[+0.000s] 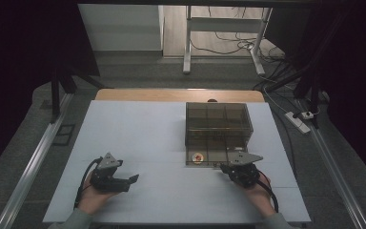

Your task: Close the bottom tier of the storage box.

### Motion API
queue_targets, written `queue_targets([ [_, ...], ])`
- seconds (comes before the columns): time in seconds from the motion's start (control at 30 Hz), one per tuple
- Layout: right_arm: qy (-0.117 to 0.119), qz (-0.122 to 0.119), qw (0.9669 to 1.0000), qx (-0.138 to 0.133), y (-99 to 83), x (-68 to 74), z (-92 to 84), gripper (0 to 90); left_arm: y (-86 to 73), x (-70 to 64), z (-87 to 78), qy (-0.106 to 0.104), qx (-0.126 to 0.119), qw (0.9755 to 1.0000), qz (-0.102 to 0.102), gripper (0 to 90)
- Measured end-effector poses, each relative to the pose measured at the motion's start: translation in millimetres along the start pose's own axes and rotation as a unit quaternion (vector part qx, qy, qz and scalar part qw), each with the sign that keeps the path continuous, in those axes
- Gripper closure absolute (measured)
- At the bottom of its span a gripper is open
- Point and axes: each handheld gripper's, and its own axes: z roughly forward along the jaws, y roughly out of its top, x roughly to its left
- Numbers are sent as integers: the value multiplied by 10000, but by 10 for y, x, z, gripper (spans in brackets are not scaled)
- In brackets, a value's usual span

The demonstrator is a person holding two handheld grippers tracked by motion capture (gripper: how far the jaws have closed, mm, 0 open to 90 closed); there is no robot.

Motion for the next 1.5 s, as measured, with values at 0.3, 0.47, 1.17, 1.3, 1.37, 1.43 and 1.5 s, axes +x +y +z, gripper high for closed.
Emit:
queue_targets([
  [0.3,-213,-44,9997,126,-22,-15,-40,900,-1,5,-3,4,6,10000,3,157],
  [0.47,-391,-13,9991,180,-42,-60,-37,900,0,4,-1,6,4,10000,0,157],
  [1.17,-650,-184,9976,154,-7,-71,94,900,7,8,2,-60,-6,10000,-33,157],
  [1.3,-688,-190,9973,160,-4,-67,98,900,7,7,1,-61,-7,10000,-28,158],
  [1.37,-686,-188,9974,151,-2,-67,101,900,7,3,5,-61,5,10000,-17,158],
  [1.43,-691,-188,9973,141,-1,-69,105,900,8,3,6,-57,7,10000,-13,158],
  [1.5,-695,-191,9973,133,0,-72,110,900,8,6,5,-57,0,10000,-21,158],
])
